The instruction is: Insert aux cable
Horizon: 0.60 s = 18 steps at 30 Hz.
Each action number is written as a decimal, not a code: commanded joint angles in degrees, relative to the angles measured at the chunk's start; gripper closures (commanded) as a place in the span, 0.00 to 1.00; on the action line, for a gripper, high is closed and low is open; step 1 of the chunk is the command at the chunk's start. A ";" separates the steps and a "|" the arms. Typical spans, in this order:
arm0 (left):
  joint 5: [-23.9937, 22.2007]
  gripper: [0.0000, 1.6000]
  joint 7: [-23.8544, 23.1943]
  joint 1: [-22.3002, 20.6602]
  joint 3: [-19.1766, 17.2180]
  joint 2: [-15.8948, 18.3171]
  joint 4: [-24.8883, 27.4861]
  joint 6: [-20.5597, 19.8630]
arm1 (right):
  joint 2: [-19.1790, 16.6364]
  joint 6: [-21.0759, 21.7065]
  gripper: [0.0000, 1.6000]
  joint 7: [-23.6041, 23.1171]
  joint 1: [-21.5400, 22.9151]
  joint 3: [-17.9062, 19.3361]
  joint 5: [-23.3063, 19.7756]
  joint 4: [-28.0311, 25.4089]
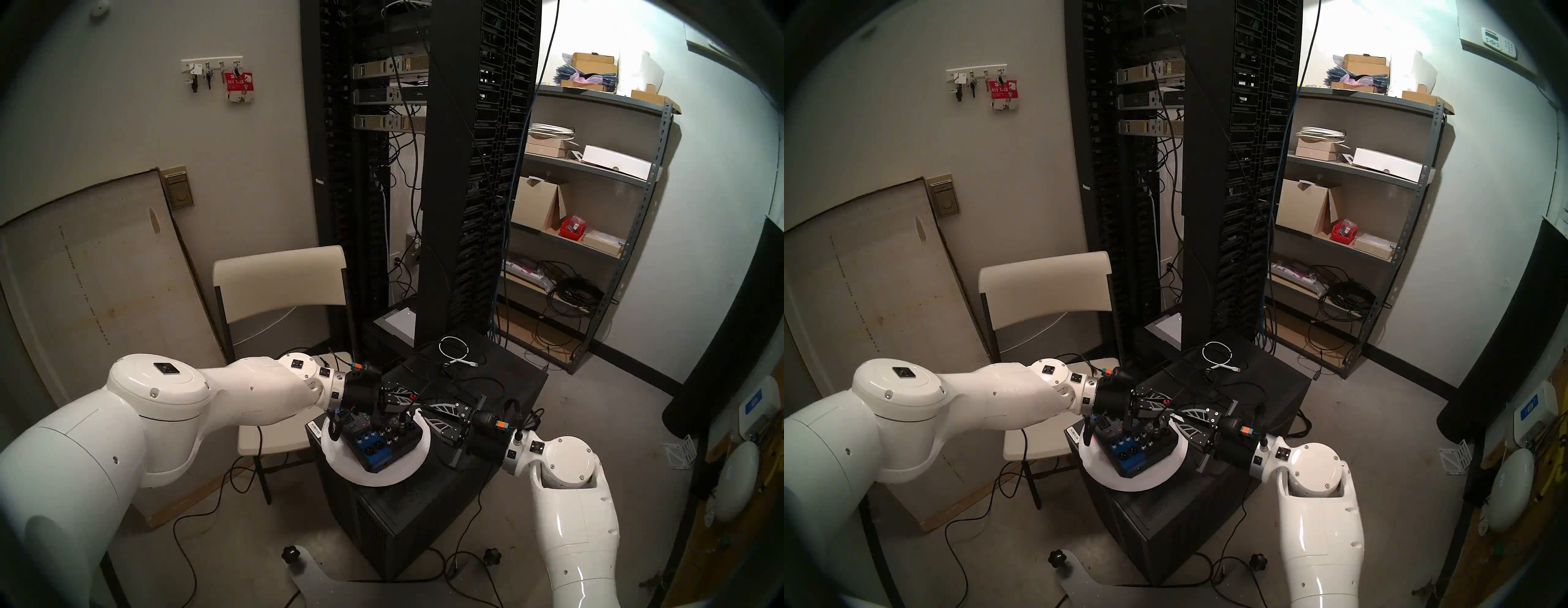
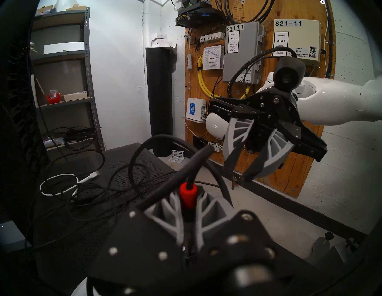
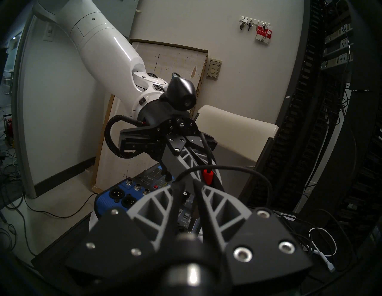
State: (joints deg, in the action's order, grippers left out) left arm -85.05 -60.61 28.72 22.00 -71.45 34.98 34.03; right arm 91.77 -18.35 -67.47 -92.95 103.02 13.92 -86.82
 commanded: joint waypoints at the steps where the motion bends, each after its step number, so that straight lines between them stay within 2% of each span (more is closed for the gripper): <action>1: -1.57 1.00 -1.60 -0.11 -1.16 0.69 0.70 -0.98 | 0.22 0.04 0.56 -0.12 0.62 -0.17 -0.38 -0.79; 12: -4.14 1.00 -6.37 0.18 -2.78 0.00 -1.53 -4.36 | 0.29 -0.01 0.57 -0.04 0.69 -0.21 -0.20 -0.59; 18: -4.07 1.00 -6.72 0.73 -2.88 -1.23 -3.54 -4.28 | 0.33 -0.10 0.56 -0.02 0.71 -0.17 -0.20 -0.55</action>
State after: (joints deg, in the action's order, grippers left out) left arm -88.27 -66.02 29.40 20.00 -70.97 33.14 29.98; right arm 91.86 -18.41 -67.46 -92.91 102.98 14.11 -86.70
